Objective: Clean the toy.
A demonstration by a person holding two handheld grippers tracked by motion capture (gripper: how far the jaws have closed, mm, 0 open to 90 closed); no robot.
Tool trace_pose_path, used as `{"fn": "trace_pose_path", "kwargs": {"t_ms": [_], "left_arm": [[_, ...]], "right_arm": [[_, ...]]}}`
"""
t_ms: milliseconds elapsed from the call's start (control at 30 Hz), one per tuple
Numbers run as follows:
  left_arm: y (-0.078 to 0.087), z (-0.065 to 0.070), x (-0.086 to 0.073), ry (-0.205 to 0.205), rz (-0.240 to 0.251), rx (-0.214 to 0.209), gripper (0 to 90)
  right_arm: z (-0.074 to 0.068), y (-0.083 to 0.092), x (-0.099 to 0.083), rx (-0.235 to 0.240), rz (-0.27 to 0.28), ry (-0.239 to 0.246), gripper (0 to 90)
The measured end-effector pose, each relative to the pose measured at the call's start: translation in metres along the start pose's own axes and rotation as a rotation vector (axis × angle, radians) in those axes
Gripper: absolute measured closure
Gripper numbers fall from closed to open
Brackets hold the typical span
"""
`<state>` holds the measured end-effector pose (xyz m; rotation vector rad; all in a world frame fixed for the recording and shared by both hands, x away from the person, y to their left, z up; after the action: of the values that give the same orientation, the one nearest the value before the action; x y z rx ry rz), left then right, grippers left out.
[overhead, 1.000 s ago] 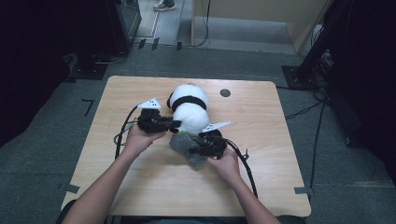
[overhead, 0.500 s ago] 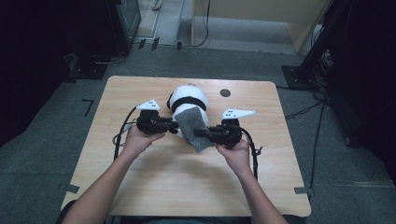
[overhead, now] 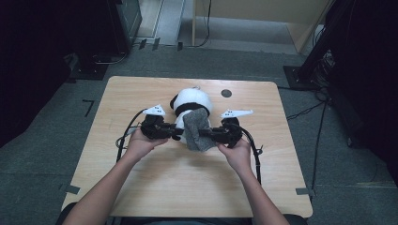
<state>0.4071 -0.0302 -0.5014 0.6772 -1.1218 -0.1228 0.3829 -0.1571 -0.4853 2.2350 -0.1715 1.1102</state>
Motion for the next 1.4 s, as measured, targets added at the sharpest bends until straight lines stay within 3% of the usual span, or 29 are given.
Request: {"fn": "trace_pose_path", "kwargs": {"t_ms": [200,367,467,567,767,900,967,1000,1067,1133,1267,1400], "left_arm": [[-0.002,-0.003,-0.004,-0.008,-0.023,0.014,73.4],[0.000,-0.007,-0.002,0.024,-0.002,0.010,73.6],[0.001,-0.007,-0.001,0.029,0.002,0.008,73.6],[0.003,-0.008,-0.001,0.031,0.006,0.010,73.6],[0.004,-0.008,0.001,0.038,0.018,0.006,73.6],[0.009,-0.007,0.005,0.054,0.046,-0.011,73.6],[0.012,-0.005,0.011,0.075,0.086,-0.041,73.6],[0.015,-0.005,0.013,0.072,0.099,-0.046,73.6],[0.018,-0.005,0.014,0.044,0.102,-0.023,73.6],[0.019,-0.005,0.013,0.027,0.096,-0.013,73.6],[0.022,-0.007,0.014,0.038,0.108,-0.022,73.6],[0.025,-0.007,0.016,0.041,0.121,-0.023,73.6]], "right_arm": [[0.002,-0.008,-0.015,-0.014,-0.073,0.030,80.1],[0.003,-0.018,-0.028,-0.016,-0.138,0.040,80.0],[0.004,-0.026,-0.036,-0.042,-0.178,0.058,79.9],[0.005,-0.029,-0.038,-0.040,-0.169,0.049,79.9],[0.008,-0.038,-0.048,-0.053,-0.215,0.043,79.9],[0.009,-0.042,-0.053,-0.064,-0.240,0.051,79.8],[0.013,-0.047,-0.059,-0.099,-0.276,0.066,79.8],[0.016,-0.049,-0.063,-0.122,-0.301,0.073,79.7],[0.019,-0.052,-0.067,-0.120,-0.308,0.062,79.5],[0.020,-0.051,-0.066,-0.111,-0.308,0.064,79.5],[0.024,-0.042,-0.062,-0.137,-0.327,0.091,79.4],[0.035,-0.030,-0.057,-0.162,-0.317,0.057,79.4]]}}
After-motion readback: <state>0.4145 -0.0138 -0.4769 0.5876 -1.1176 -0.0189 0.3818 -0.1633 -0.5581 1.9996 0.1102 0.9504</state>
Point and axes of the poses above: each handheld gripper's, and its own axes: y roughly backward along the jaws, x roughly out of its top, z roughly to its right, the point moved 10 cm from there along -y, roughly forward along the jaws, and after that the axes turned 2 degrees about -y, right-handed, at the moved point
